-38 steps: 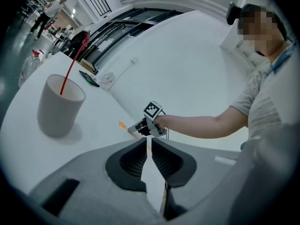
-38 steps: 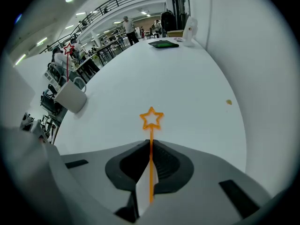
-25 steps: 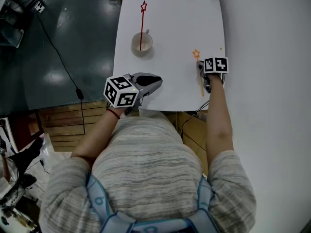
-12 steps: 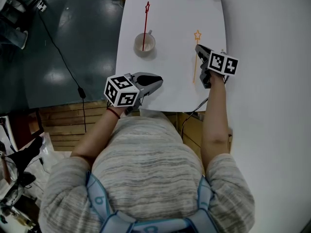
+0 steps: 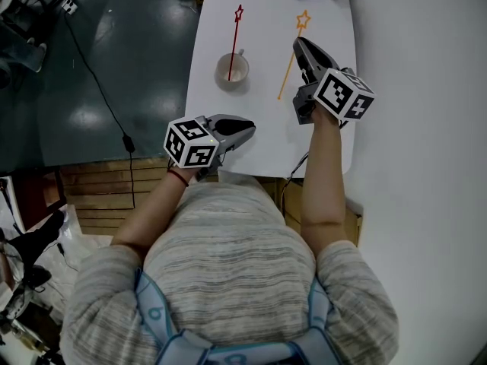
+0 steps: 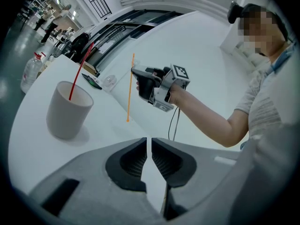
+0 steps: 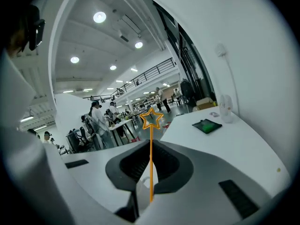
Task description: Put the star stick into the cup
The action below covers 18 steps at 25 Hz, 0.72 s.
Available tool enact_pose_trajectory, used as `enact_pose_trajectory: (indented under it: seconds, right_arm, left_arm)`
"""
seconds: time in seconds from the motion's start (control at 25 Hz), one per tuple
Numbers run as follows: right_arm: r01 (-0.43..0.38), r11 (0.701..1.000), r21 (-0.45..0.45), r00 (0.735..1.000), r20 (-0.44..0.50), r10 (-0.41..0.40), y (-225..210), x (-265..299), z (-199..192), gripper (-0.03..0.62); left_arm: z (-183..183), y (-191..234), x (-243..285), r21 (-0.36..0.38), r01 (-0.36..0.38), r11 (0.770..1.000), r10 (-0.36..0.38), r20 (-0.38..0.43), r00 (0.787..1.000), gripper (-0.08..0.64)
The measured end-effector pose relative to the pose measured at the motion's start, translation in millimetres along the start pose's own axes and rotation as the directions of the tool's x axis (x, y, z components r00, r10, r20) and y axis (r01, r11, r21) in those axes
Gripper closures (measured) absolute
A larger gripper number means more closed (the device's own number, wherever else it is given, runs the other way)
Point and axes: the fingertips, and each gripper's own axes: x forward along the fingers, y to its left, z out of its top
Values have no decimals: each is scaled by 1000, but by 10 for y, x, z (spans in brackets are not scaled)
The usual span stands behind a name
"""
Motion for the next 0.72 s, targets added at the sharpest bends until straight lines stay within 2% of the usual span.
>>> enact_pose_trajectory:
  seconds: [0.16,0.32,0.44,0.56,0.72]
  right_arm:
    - [-45,999,-31,988,147,49,257,114,231,572]
    - [-76,995,-58,960,266,88,485,192,308,572]
    - [-91,995,-36,936,337,98,580,246,295,572]
    - [-91,995,-34,932,350,97,614,319,176,572]
    - [-72,996,-52,960,267,84,617,408,-155,572]
  left_arm:
    - [-11,16,-4,-1,-4,1000,4,7,1000,535]
    - [-7,28,-9,-2,-8,1000,8,12,1000,535]
    - [-8,31,-31,-2,-10,1000,10,13,1000,535]
    - [-12,31,-49,-2,-11,1000,11,15,1000,535]
    - [-15,27,-87,-3,-12,1000,12,16,1000,535]
